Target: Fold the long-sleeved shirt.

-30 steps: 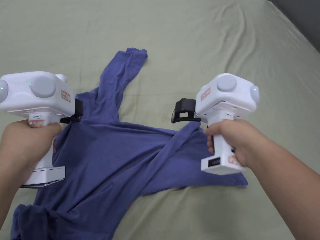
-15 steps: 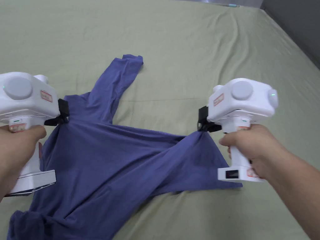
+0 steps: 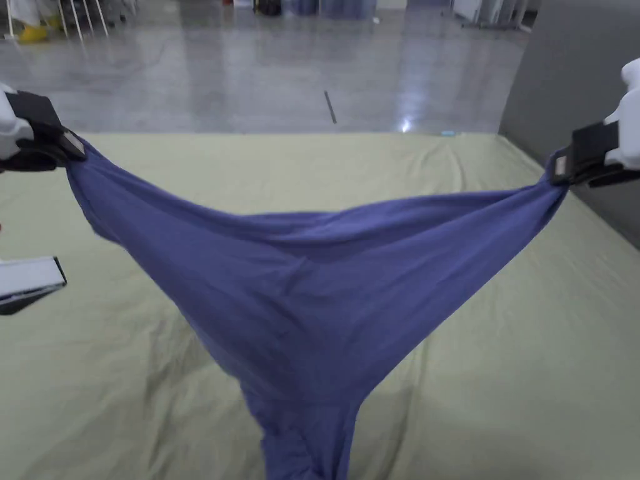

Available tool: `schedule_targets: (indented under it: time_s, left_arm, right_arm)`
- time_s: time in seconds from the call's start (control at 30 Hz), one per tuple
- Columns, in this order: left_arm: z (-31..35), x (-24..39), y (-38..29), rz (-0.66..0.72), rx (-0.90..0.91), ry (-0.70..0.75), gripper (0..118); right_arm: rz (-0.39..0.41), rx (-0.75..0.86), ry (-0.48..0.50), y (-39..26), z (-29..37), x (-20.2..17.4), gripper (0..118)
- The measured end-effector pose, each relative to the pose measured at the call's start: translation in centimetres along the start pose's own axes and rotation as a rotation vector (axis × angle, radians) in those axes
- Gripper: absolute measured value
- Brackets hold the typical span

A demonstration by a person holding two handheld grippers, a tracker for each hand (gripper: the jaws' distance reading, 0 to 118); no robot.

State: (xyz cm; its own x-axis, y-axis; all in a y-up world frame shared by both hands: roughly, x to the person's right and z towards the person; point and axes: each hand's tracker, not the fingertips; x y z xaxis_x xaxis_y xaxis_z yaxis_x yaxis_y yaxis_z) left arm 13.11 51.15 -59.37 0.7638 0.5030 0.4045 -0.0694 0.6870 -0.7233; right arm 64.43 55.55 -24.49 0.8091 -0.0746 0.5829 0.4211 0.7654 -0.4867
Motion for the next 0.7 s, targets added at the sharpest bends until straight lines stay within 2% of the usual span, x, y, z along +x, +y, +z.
schedule_targets:
  time_s: [0.17,0.2,0.23,0.27,0.3,0.37,0.4,0.5,0.6,0.7]
  left_arm:
    - [1.6,3.4,8.6,0.009,0.098,-0.019,2]
    - [1.6,4.1,10.5,0.012,0.108,-0.032,2]
    - [1.4,4.6,12.3,0.032,0.125,-0.047,2]
    - [1.3,5.2,14.0,0.038,0.14,-0.055,2]
    - [1.1,5.9,15.6,0.044,0.153,-0.071,2]
    - [0.5,7.2,18.6,0.039,0.157,-0.072,2]
    - [0.2,7.7,20.0,0.036,0.161,-0.074,2]
    - [-0.9,9.1,23.4,0.021,0.198,-0.071,2]
    - [-1.9,10.1,25.9,0.036,0.21,-0.08,2]
    - [-2.0,11.2,26.5,0.056,0.224,-0.093,2]
  right_arm:
    - [-0.032,0.078,-0.025,10.2,1.7,1.2,7]
    - [-0.047,0.091,-0.024,12.5,1.7,1.4,7]
    - [-0.096,0.106,-0.022,14.5,1.9,1.5,7]
    - [-0.076,0.1,-0.017,16.8,2.0,1.5,7]
    - [-0.109,0.113,-0.025,18.9,2.2,1.4,7]
    - [-0.072,0.139,-0.081,22.6,2.5,0.6,7]
    - [-0.081,0.151,-0.083,24.3,2.5,0.4,7]
    - [-0.082,0.17,-0.113,28.5,2.1,0.0,7]
    - [-0.109,0.186,-0.106,31.2,1.4,-0.1,7]
    - [-0.101,0.213,-0.094,32.8,0.7,-0.5,7]
